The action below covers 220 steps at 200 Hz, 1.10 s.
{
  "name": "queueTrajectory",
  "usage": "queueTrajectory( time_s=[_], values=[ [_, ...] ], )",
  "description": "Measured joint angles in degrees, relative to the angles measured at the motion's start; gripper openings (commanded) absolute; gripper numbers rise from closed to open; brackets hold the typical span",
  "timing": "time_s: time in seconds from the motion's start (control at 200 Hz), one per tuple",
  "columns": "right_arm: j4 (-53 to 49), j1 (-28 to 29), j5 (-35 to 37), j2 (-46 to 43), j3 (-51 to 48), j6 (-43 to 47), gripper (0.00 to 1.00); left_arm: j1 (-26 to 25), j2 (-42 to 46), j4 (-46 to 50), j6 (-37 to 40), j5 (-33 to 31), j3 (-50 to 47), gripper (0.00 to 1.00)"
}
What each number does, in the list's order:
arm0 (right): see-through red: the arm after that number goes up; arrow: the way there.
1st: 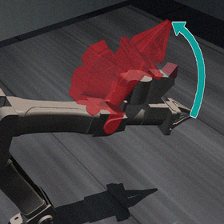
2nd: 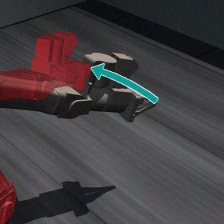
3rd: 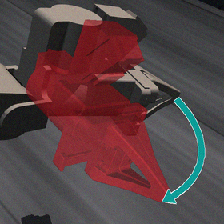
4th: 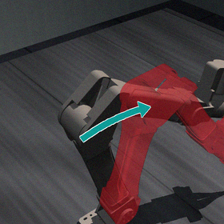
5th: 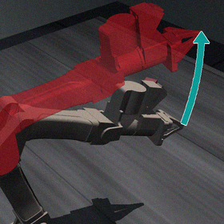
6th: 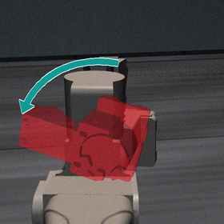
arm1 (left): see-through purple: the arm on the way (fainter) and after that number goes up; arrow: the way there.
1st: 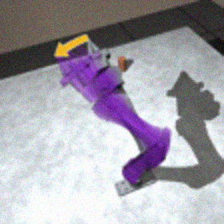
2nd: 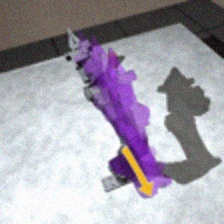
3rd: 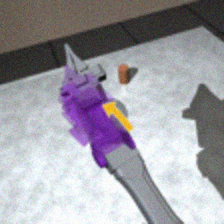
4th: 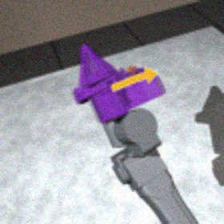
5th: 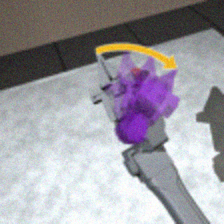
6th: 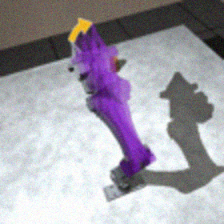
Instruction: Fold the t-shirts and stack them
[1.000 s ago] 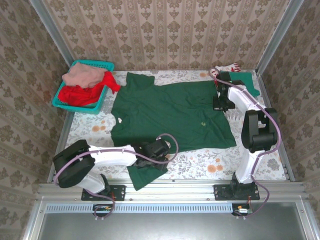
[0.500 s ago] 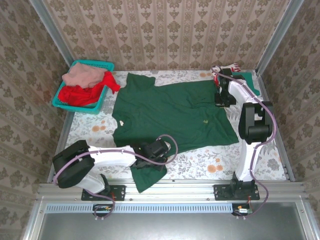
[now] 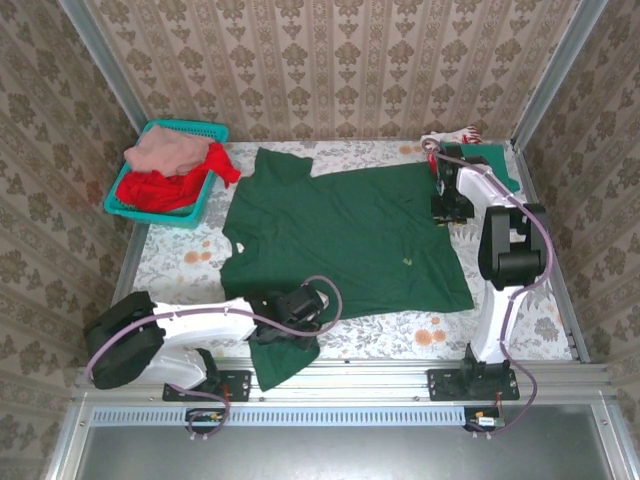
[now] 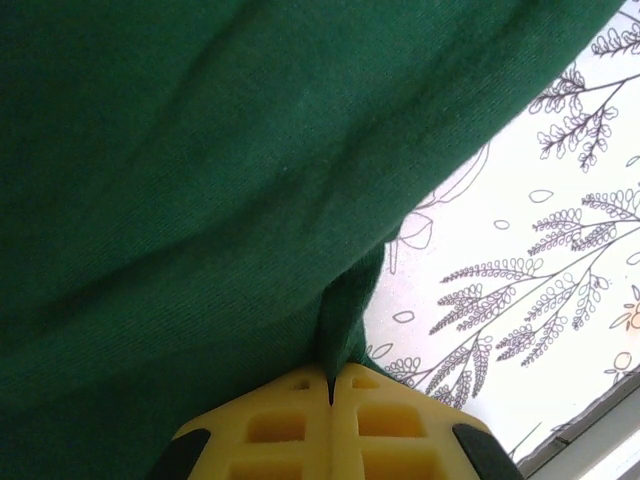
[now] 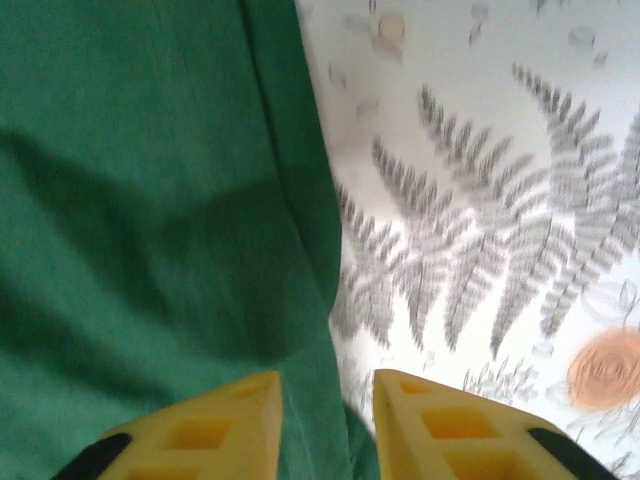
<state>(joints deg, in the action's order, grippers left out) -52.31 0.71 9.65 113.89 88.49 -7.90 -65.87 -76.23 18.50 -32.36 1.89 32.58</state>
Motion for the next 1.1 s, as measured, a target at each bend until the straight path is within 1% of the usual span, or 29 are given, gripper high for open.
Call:
queueTrajectory(
  time_s=[0.095, 0.17, 0.245, 0.32, 0.405, 0.48, 0.525, 0.585, 0.75, 0.805, 0.85, 0.865, 0.98, 1.03, 1.1],
  values=[
    [1.9, 0.7, -1.4, -7.0, -8.0, -2.0, 0.38, 0.8, 0.1, 0.4, 0.2, 0.3, 0.0, 0.0],
    [3.1, 1.4, -2.0, -10.8, -13.4, -3.2, 0.4, 1.9, 0.1, 0.5, 0.5, 0.7, 0.0, 0.0],
    [4.2, 2.0, -2.6, -11.5, -16.7, -4.2, 0.39, 2.8, 0.2, 0.5, 0.7, 1.1, 0.0, 0.0],
    [4.7, 2.5, -2.9, -10.0, -17.6, -4.5, 0.36, 3.9, 0.2, 0.7, 1.1, 1.4, 0.0, 0.0],
    [6.0, 3.1, -2.9, -8.3, -17.6, -4.6, 0.28, 4.8, 0.3, 0.9, 1.4, 1.6, 0.0, 0.0],
    [6.5, 3.3, -2.6, -7.6, -17.4, -5.0, 0.16, 5.2, 0.5, 1.3, 1.7, 1.6, 0.0, 0.0],
    [6.5, 3.4, -2.2, -7.3, -17.0, -4.6, 0.08, 5.2, 0.7, 1.6, 1.8, 1.6, 0.0, 0.0],
    [6.5, 3.5, -1.3, -6.8, -16.1, -4.8, 0.0, 5.2, 0.9, 1.8, 2.0, 1.6, 0.0, 0.0],
    [6.6, 2.7, 0.7, -6.1, -12.9, -4.4, 0.0, 5.2, 1.3, 1.8, 2.0, 1.6, -0.5, 0.0],
    [6.4, 2.3, 0.9, -6.1, -11.8, -4.4, 0.19, 5.2, 1.4, 1.8, 2.0, 1.6, -0.6, 0.0],
    [6.4, 2.2, 0.9, -6.1, -10.9, -4.3, 0.38, 5.2, 1.4, 1.8, 2.0, 1.6, -0.6, 0.0],
    [6.4, 2.1, 0.9, -6.1, -10.6, -4.6, 0.41, 5.2, 1.4, 1.8, 2.0, 1.6, -0.6, 0.0],
    [6.9, 2.7, 0.3, -5.8, -8.3, -4.4, 0.47, 5.2, 1.4, 1.8, 2.0, 1.6, -0.6, 0.0],
    [6.7, 3.4, 0.2, -4.6, -6.3, -4.4, 0.47, 5.2, 1.4, 1.8, 2.0, 1.6, -0.6, 0.0],
    [6.6, 4.2, 0.6, -0.6, -2.0, -4.3, 0.47, 5.2, 1.4, 1.8, 2.0, 1.6, -0.6, 0.0]
  ],
)
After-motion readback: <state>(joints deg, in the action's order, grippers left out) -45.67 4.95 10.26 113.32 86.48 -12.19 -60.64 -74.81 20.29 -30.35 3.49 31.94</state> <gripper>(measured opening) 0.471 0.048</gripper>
